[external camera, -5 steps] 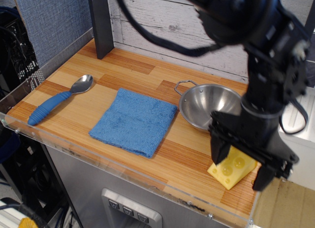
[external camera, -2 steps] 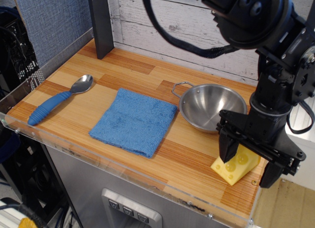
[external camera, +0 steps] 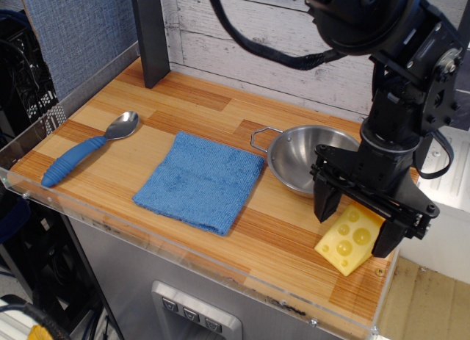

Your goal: Move the cheese to behind the blue cloth and spoon

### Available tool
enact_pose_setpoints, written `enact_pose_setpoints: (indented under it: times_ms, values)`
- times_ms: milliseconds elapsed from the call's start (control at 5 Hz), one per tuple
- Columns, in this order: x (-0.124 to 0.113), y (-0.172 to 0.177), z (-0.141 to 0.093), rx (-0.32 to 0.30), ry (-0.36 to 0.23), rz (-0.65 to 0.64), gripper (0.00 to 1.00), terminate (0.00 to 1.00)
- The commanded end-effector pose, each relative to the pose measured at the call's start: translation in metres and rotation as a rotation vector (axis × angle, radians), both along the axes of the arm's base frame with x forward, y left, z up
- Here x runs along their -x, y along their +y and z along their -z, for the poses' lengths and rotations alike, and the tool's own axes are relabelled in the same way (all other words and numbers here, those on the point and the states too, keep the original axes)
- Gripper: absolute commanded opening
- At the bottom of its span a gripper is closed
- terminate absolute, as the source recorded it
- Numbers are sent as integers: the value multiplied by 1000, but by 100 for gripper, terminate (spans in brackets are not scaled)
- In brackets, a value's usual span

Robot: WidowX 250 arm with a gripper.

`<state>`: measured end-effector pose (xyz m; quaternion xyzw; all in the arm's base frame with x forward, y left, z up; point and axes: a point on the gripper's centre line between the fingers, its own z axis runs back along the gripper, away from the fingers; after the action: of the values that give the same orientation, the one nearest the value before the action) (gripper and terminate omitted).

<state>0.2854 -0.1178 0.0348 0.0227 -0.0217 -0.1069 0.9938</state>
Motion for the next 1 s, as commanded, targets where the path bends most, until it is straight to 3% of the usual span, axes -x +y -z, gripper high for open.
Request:
enact_pose_setpoints:
  times_ms: [0, 400, 600, 800]
  values:
    - [1, -5, 1, 12, -7, 10, 100, 0]
    - [2, 2, 45, -34, 90, 1, 100, 0]
    - [-1, 9, 43, -21, 81, -24, 0, 0]
    - [0, 10, 21, -4, 57, -5, 0, 0]
